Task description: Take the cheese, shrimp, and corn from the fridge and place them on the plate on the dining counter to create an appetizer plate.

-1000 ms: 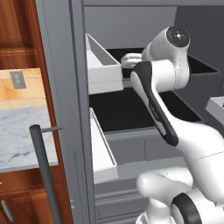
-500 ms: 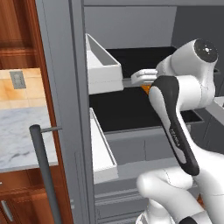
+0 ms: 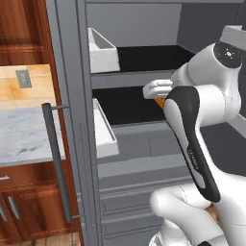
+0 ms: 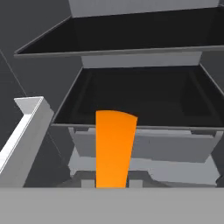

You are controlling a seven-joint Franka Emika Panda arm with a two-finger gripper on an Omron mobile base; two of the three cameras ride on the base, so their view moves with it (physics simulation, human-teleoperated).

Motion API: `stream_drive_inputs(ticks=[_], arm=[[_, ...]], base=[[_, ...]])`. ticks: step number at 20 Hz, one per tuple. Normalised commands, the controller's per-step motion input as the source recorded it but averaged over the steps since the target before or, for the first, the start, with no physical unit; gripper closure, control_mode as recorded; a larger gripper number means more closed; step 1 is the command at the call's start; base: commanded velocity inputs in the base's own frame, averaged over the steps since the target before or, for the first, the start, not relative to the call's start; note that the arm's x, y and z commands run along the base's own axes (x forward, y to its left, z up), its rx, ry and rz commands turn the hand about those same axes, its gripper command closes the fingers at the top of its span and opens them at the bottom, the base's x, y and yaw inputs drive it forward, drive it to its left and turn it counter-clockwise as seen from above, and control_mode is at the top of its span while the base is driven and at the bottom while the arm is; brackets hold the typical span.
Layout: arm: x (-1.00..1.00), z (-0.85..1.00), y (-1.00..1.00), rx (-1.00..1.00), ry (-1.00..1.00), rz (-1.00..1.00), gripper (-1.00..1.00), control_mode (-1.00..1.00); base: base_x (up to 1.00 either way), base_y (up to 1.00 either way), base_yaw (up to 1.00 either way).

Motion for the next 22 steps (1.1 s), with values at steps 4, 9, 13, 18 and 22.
stream_drive_inputs(ticks=[4, 9, 13, 18, 22], arm=[[0.00, 0.00, 0.00, 0.00, 0.00, 0.00, 1.00, 1.00], [0.00, 0.00, 0.00, 0.00, 0.00, 0.00, 1.00, 1.00], [0.00, 0.00, 0.00, 0.00, 0.00, 0.00, 1.00, 1.00], [0.00, 0.00, 0.00, 0.00, 0.00, 0.00, 1.00, 1.00], [0.00, 0.00, 0.00, 0.00, 0.00, 0.00, 1.00, 1.00]], base=[[-1.00, 0.12, -0.11], [-1.00, 0.12, -0.17], [-1.00, 0.23, -0.48], [-0.98, 0.24, -0.76], [-0.93, 0.13, -0.79]])
